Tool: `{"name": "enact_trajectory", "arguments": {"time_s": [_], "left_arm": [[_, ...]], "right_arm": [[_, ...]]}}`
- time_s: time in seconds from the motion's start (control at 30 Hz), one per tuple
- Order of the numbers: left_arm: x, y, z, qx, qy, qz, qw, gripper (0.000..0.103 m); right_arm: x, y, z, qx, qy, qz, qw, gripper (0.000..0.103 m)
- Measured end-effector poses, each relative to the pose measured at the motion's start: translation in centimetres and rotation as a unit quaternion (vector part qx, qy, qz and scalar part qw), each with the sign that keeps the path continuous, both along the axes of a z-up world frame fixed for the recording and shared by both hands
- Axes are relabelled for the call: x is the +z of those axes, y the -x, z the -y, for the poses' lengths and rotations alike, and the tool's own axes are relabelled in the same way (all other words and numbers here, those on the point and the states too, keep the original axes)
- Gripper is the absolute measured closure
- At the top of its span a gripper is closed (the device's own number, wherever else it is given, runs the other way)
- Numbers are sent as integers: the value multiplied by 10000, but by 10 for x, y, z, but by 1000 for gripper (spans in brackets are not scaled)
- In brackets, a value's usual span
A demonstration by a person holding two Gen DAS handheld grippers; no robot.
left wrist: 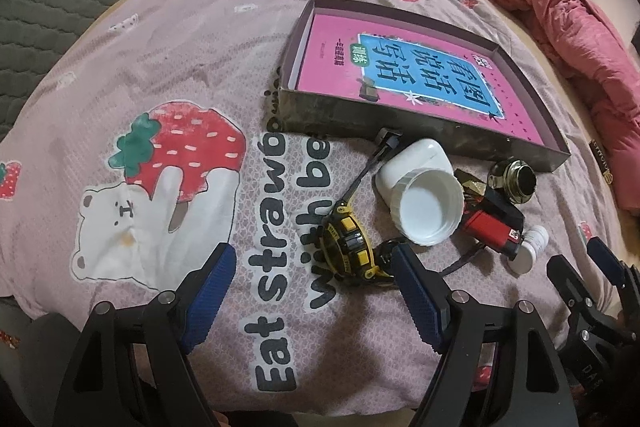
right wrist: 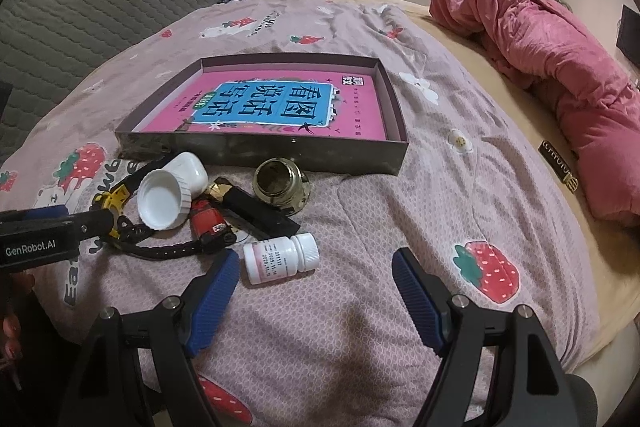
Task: Organize rigid objects
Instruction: 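Grasp the yellow tape measure with the left gripper while the right gripper grasps the white pill bottle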
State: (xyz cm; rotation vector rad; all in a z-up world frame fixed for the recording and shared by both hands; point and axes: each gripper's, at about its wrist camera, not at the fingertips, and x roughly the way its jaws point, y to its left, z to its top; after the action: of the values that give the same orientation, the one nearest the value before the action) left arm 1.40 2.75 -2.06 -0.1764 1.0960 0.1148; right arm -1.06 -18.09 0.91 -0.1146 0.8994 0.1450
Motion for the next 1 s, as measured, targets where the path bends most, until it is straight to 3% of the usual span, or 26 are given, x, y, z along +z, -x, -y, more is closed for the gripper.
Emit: {"name": "enact_trajectory", "arguments": {"time_s": [0.57, 0.87, 1.0], "left_arm": [[-14, -13, -3, 108, 188, -231, 9995, 22], [-14, -18, -1, 101, 375, -212, 9990, 47], [-12, -24, 3, 131, 242, -229, 9994, 56]], "right_arm": [[-22, -14, -1, 240, -11, -210, 9995, 25], [-34, -22, -6, 403, 4, -293, 9988, 25], [-34, -23, -2, 341, -100, -301, 9989, 25]]}}
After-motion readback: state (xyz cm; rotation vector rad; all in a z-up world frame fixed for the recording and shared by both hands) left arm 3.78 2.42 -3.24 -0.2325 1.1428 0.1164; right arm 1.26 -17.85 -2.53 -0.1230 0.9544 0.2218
